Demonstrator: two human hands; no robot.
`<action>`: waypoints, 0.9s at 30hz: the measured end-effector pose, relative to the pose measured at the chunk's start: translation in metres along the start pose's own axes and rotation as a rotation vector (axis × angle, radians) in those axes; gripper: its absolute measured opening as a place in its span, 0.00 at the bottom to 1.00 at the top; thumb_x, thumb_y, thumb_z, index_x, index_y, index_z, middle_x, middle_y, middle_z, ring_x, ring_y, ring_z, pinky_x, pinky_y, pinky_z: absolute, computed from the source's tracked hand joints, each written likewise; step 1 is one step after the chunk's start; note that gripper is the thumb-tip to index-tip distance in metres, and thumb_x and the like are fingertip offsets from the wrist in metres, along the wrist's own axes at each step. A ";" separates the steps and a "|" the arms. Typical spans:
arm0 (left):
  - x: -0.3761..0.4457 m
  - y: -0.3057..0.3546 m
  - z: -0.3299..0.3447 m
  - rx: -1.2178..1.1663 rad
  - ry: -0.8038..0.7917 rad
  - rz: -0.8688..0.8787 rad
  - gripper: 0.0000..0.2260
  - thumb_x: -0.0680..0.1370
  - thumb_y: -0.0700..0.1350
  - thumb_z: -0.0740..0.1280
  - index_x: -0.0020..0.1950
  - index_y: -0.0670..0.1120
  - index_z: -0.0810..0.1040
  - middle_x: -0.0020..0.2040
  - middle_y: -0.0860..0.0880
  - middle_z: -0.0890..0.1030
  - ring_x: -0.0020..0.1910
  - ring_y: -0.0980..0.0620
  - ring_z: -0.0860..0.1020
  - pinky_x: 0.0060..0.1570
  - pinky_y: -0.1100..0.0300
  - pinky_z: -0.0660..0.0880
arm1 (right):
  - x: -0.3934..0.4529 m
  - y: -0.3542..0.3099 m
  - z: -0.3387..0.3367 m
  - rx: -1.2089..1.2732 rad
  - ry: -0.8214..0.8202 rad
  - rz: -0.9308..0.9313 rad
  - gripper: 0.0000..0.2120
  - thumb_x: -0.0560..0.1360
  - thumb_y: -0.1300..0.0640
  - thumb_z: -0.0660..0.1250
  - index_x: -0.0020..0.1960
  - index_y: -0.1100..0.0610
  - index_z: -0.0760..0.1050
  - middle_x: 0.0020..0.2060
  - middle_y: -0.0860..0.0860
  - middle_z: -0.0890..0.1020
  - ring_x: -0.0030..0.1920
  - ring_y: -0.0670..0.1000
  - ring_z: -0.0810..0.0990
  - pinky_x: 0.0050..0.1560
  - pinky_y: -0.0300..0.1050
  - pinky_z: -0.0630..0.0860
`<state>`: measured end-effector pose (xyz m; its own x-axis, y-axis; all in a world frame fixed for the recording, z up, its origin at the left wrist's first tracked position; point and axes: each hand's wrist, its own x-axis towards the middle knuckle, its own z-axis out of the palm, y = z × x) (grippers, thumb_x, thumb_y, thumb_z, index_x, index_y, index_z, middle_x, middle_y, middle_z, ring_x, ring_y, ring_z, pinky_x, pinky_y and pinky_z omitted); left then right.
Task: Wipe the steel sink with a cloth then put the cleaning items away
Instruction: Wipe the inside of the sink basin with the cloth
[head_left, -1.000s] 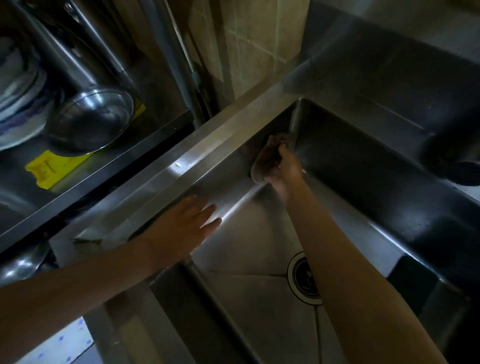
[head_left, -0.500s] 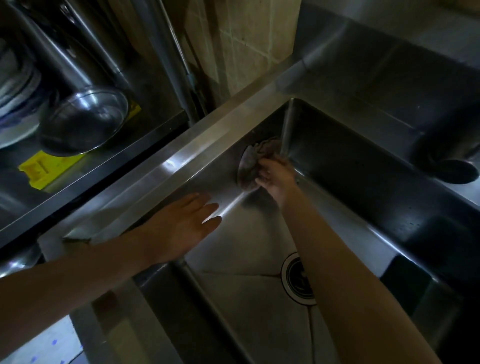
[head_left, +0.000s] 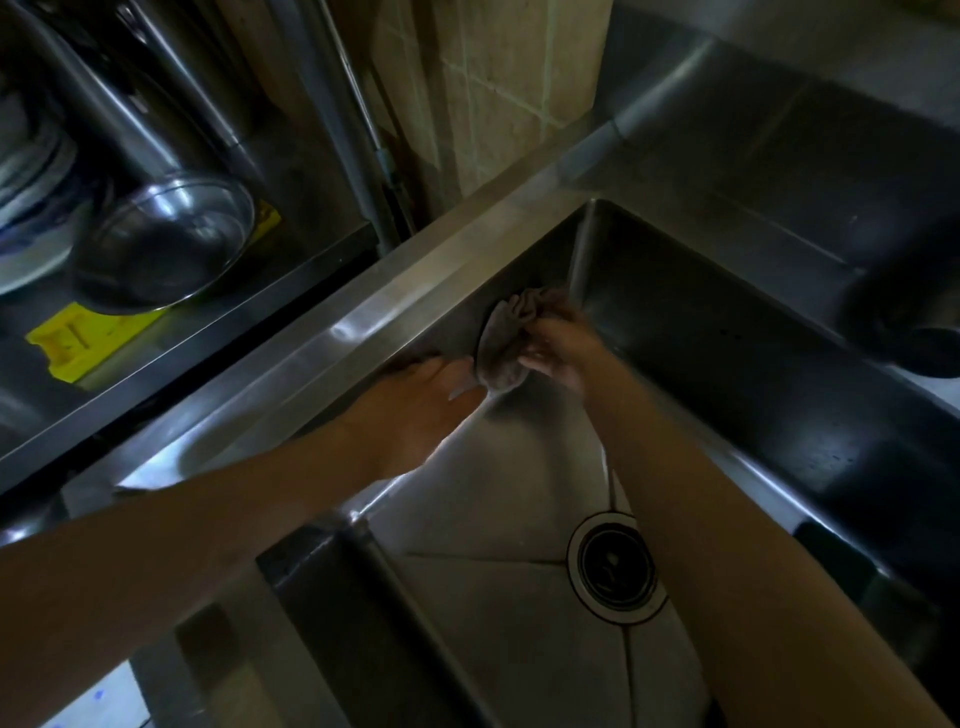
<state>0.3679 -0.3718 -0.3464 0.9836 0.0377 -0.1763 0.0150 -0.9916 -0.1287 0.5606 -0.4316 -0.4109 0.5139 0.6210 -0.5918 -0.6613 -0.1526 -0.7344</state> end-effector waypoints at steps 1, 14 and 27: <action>0.002 -0.001 0.003 0.016 0.000 0.002 0.22 0.74 0.44 0.52 0.64 0.47 0.76 0.65 0.44 0.74 0.56 0.45 0.78 0.53 0.53 0.78 | 0.000 -0.002 -0.002 -0.078 -0.012 -0.007 0.10 0.75 0.68 0.64 0.48 0.53 0.74 0.37 0.55 0.77 0.37 0.51 0.75 0.36 0.47 0.78; 0.050 0.018 0.016 -0.701 -0.054 -0.387 0.37 0.76 0.45 0.68 0.77 0.40 0.50 0.75 0.40 0.59 0.72 0.43 0.64 0.68 0.57 0.62 | -0.028 -0.012 -0.026 -0.854 -0.040 -0.306 0.17 0.68 0.69 0.73 0.55 0.67 0.76 0.56 0.62 0.79 0.55 0.57 0.77 0.53 0.42 0.74; 0.044 0.024 0.036 -0.968 0.159 -0.622 0.04 0.76 0.40 0.66 0.47 0.39 0.76 0.39 0.48 0.74 0.39 0.52 0.71 0.35 0.70 0.63 | -0.033 -0.006 -0.048 -1.235 -0.282 -0.087 0.22 0.67 0.64 0.75 0.59 0.62 0.76 0.55 0.57 0.80 0.58 0.56 0.78 0.55 0.41 0.74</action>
<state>0.4046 -0.3893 -0.3918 0.7688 0.6035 -0.2117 0.5671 -0.4902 0.6619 0.5735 -0.4883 -0.4030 0.2958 0.7832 -0.5469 0.3946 -0.6216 -0.6767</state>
